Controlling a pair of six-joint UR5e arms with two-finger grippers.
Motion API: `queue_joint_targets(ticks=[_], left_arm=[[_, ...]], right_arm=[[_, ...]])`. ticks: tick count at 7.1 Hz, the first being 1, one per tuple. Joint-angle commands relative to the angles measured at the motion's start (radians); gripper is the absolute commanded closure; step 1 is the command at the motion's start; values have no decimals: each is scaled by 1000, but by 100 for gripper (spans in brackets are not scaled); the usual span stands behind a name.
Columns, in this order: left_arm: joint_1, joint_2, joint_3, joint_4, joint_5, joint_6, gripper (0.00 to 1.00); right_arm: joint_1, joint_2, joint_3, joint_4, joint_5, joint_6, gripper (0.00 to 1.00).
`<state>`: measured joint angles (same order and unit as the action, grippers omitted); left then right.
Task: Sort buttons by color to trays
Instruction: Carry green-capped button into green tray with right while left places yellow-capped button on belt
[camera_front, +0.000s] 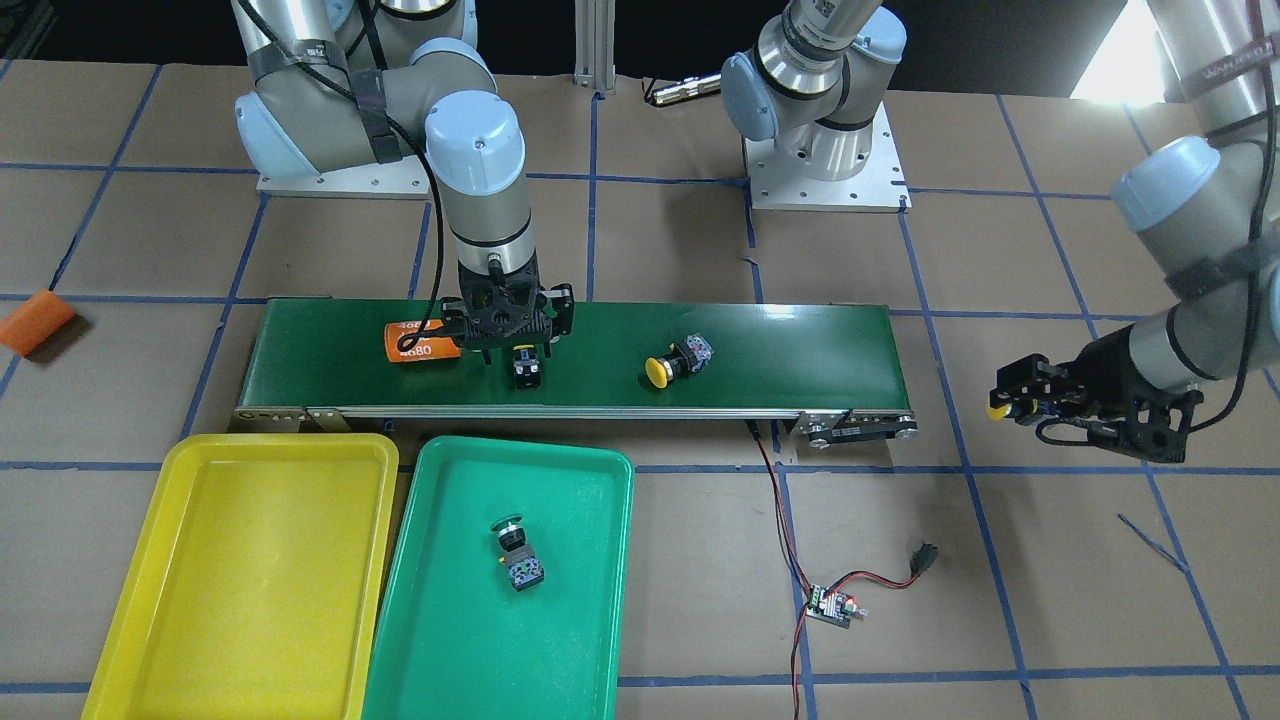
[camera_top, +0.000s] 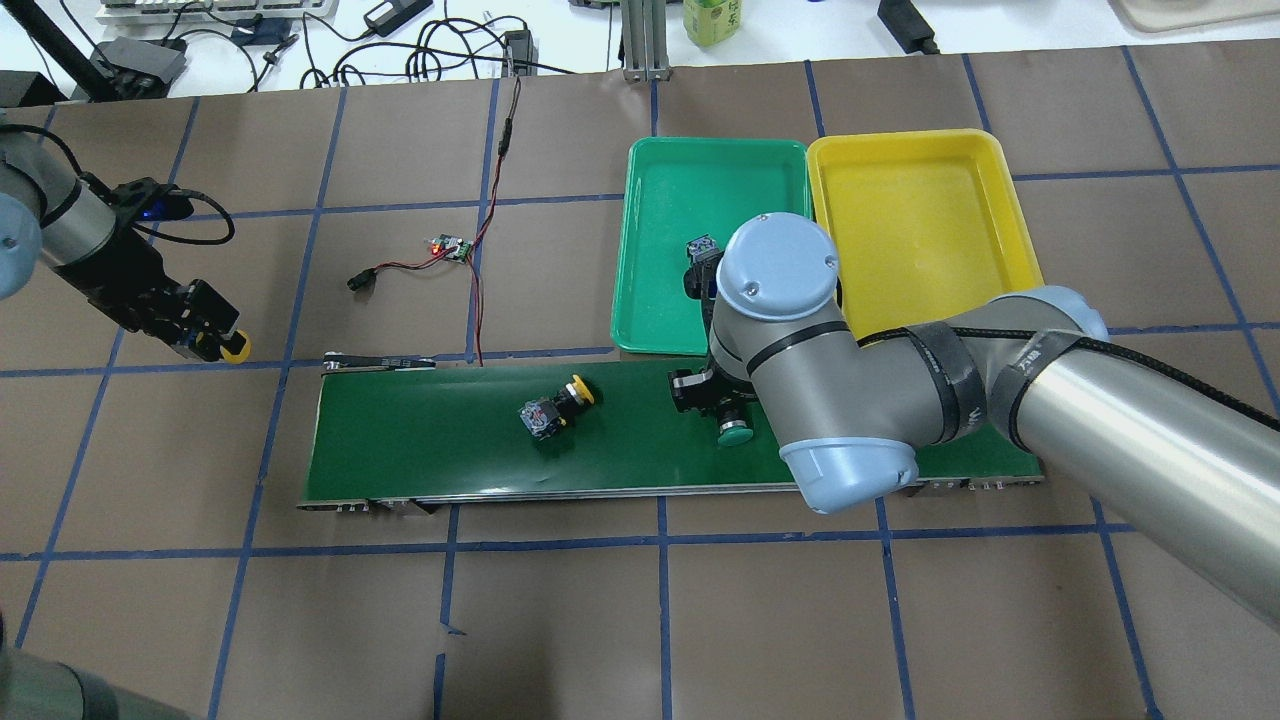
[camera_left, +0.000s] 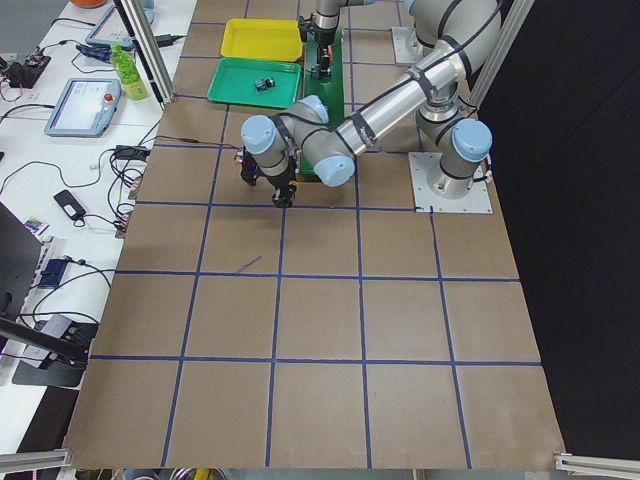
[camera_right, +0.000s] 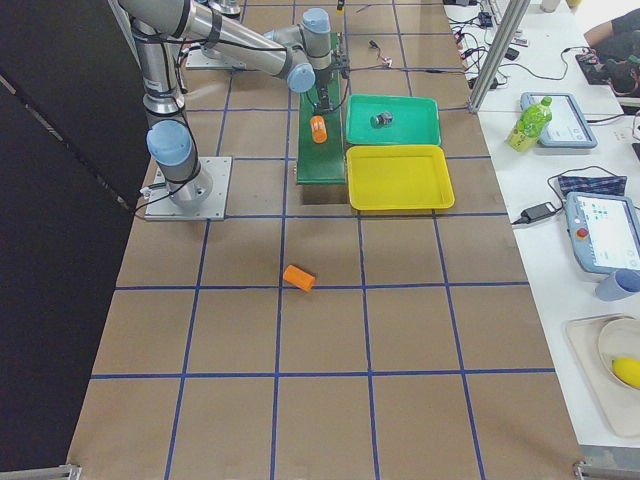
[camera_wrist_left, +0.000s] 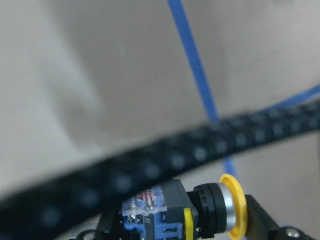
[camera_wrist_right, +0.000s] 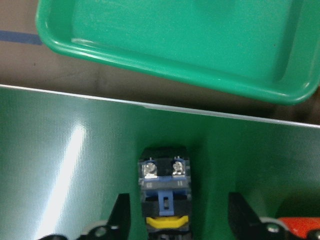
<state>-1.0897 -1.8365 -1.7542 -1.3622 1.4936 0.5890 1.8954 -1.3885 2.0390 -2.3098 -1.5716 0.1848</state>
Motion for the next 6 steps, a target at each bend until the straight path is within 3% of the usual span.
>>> queue_joint_targets(ticks=[1,3,4,6], left_arm=[[-166,136,-114,-17,-30,-385,88],[-351,155,-152,21,-27,-581,88],[-408,145,-159,40,-27,-663,88],[-434,129,-204,93,-30,-681,88]], right_arm=[[-1,-3,-2,4,-4,7,96],[-13,6,-44,-2,5,10,100],[-16,50,-147,1,2,10,98],[-62,257,-371,39,-10,-11,87]])
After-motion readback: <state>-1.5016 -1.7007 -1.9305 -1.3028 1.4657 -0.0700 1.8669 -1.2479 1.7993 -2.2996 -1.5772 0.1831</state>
